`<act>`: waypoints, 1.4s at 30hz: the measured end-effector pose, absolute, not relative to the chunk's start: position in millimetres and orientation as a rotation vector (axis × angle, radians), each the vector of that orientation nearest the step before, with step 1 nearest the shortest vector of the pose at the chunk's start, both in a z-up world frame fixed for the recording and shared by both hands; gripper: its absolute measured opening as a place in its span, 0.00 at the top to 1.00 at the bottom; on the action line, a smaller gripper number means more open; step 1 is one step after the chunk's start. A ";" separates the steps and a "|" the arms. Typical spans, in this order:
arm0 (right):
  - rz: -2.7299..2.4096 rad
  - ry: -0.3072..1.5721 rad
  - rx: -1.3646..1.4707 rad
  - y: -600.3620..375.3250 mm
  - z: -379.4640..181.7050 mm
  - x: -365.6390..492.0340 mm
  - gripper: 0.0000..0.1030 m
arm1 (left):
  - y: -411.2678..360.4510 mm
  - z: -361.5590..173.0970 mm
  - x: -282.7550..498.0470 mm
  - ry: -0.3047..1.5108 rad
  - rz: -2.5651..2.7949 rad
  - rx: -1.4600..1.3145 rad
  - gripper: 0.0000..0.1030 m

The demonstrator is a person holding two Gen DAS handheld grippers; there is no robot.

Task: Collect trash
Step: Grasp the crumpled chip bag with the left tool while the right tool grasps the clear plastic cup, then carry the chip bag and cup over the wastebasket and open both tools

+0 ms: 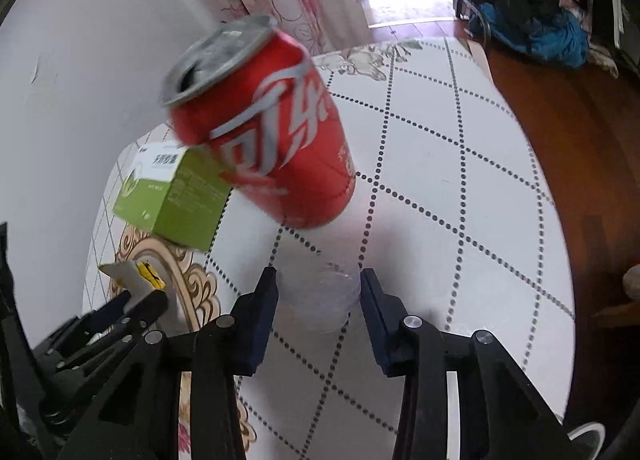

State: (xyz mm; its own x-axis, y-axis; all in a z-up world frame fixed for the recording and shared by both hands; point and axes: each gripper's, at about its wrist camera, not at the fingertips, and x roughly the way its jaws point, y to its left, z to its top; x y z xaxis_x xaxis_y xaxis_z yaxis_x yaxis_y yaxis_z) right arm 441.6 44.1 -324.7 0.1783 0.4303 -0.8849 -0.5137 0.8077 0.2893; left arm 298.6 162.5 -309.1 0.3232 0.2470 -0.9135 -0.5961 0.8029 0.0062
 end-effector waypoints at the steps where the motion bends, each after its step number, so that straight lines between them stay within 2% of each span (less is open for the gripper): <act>1: 0.669 1.209 -0.087 40.7 -319.8 438.0 0.58 | 158.2 -301.4 293.2 1.101 0.572 -0.350 0.57; 14: 0.613 0.988 -0.068 -55.4 -195.5 373.8 0.58 | 83.4 -176.7 253.6 0.916 0.483 -0.294 0.57; 21: 0.545 0.900 0.016 -155.5 -118.9 327.2 0.58 | 5.3 -110.5 235.6 0.821 0.333 -0.259 0.57; 26: 0.448 0.860 0.047 -241.8 -91.5 292.4 0.58 | -56.3 -87.2 229.9 0.800 0.208 -0.224 0.57; 33: 0.252 0.925 0.079 -376.6 -107.6 250.4 0.58 | -166.6 -100.9 229.6 0.869 -0.020 -0.205 0.57; 42: 0.060 1.163 0.164 -508.5 -206.7 223.1 0.58 | -296.8 -183.7 259.8 1.140 -0.303 -0.141 0.57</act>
